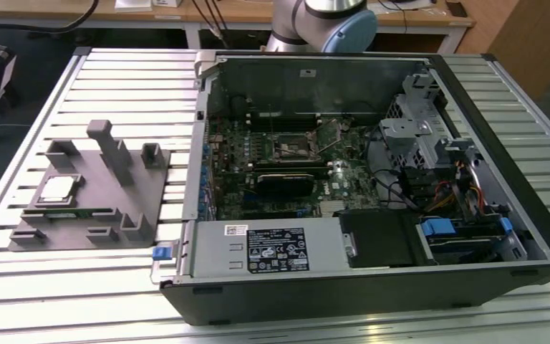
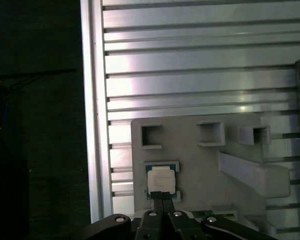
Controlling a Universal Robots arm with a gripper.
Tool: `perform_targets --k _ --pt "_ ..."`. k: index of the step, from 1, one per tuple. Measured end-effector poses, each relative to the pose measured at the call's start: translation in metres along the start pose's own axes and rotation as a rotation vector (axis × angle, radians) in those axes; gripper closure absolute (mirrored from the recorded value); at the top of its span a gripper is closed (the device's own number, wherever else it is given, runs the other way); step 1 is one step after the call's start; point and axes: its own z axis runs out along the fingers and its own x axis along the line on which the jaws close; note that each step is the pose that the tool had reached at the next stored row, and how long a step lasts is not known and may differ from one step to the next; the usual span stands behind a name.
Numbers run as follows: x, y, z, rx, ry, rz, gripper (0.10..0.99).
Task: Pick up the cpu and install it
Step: 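Pick up the cpu and move it towards the insertion slot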
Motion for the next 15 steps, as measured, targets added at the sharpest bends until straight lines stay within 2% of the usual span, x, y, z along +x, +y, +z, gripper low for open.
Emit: perform_targets --k 6,8,11,15 --pt "-0.0005 -0.0075 0.0101 0.000 0.0110 0.000 0.980" --pt "-0.0008 -0.0106 0.0130 -0.001 0.0123 0.000 0.980" --pt "-0.0012 -0.0151 0.0171 -0.008 0.0127 0.000 0.980" --pt "-0.0015 -0.0160 0.0224 -0.015 0.0136 -0.007 0.980"
